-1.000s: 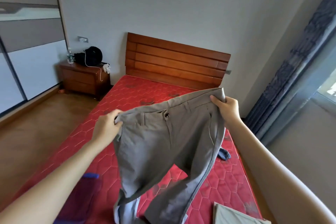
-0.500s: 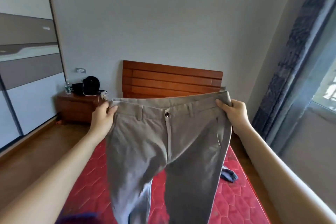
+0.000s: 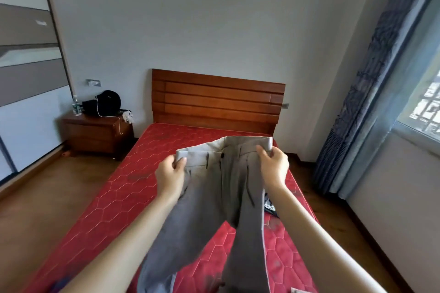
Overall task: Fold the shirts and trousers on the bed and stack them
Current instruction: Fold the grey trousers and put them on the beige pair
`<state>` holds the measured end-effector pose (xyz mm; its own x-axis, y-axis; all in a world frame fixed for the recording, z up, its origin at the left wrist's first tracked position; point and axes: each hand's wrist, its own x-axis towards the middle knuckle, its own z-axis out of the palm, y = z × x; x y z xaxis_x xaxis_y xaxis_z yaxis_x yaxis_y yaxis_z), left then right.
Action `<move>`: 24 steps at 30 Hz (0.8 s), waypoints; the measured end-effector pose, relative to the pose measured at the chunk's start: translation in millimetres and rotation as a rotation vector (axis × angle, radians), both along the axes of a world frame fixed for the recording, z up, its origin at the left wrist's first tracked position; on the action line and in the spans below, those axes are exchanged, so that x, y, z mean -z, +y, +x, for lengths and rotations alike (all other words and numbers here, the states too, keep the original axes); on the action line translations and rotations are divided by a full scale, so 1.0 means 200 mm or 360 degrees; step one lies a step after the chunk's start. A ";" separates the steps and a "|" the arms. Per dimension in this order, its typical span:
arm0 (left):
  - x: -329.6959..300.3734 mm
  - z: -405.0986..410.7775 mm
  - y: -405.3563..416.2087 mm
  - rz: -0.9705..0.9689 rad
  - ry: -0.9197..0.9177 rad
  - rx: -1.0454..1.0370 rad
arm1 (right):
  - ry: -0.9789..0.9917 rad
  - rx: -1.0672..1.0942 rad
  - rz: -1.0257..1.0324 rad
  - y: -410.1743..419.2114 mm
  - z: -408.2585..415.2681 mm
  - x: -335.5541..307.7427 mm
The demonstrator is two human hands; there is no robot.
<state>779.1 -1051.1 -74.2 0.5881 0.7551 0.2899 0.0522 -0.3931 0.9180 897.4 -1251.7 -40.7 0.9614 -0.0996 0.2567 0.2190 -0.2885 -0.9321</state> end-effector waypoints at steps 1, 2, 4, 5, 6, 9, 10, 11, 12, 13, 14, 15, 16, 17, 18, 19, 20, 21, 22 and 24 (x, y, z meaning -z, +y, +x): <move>-0.01 0.01 -0.04 -0.0036 -0.0041 0.0025 | -0.0062 -0.0050 -0.0058 0.05 -0.05 0.00; -0.02 0.01 -0.08 -0.0061 -0.0085 0.0047 | -0.0126 -0.0105 -0.0111 0.10 -0.11 0.00; -0.07 0.01 -0.15 -0.0075 -0.0183 0.0067 | -0.0259 -0.0213 -0.0198 0.17 -0.23 0.00; -0.09 0.01 -0.18 -0.0067 -0.0238 0.0067 | -0.0319 -0.0272 -0.0224 0.20 -0.29 0.00; -0.12 0.00 -0.20 -0.0059 -0.0290 0.0062 | -0.0370 -0.0323 -0.0247 0.23 -0.34 0.00; -0.18 -0.04 -0.24 -0.0079 -0.0401 0.0049 | -0.0499 -0.0374 -0.0279 0.28 -0.46 -0.01; -0.19 -0.05 -0.24 -0.0086 -0.0421 0.0056 | -0.0528 -0.0384 -0.0302 0.29 -0.48 -0.01; -0.19 -0.07 -0.25 -0.0097 -0.0444 0.0071 | -0.0549 -0.0406 -0.0335 0.30 -0.50 -0.01; -0.20 -0.08 -0.25 -0.0121 -0.0472 0.0091 | -0.0554 -0.0443 -0.0365 0.30 -0.52 -0.01; -0.21 -0.09 -0.25 -0.0158 -0.0503 0.0109 | -0.0565 -0.0498 -0.0373 0.31 -0.54 0.00; -0.21 -0.10 -0.25 -0.0207 -0.0526 0.0134 | -0.0587 -0.0544 -0.0354 0.32 -0.56 0.02; -0.21 -0.11 -0.25 -0.0268 -0.0541 0.0168 | -0.0610 -0.0570 -0.0327 0.33 -0.58 0.04; -0.21 -0.13 -0.25 -0.0342 -0.0553 0.0221 | -0.0616 -0.0596 -0.0304 0.34 -0.60 0.05; -0.20 -0.14 -0.25 -0.0400 -0.0552 0.0278 | -0.0607 -0.0624 -0.0296 0.33 -0.61 0.07; -0.19 -0.15 -0.25 -0.0410 -0.0531 0.0304 | -0.0600 -0.0678 -0.0296 0.33 -0.60 0.09; -0.17 -0.16 -0.25 -0.0389 -0.0496 0.0287 | -0.0604 -0.0747 -0.0305 0.32 -0.60 0.11; -0.15 -0.16 -0.24 -0.0387 -0.0472 0.0247 | -0.0605 -0.0818 -0.0324 0.31 -0.60 0.12; -0.12 -0.16 -0.23 -0.0416 -0.0462 0.0207 | -0.0593 -0.0887 -0.0347 0.31 -0.60 0.14; -0.10 -0.16 -0.21 -0.0460 -0.0461 0.0183 | -0.0564 -0.0955 -0.0377 0.30 -0.59 0.16; -0.05 -0.15 -0.18 -0.0527 -0.0447 0.0172 | -0.0509 -0.1099 -0.0471 0.28 -0.56 0.18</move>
<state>749.6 -1087.2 -63.7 0.6015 0.7727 0.2025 -0.2420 -0.0653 0.9681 785.0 -1195.8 -76.6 0.6571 0.6035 0.4517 0.6798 -0.2156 -0.7010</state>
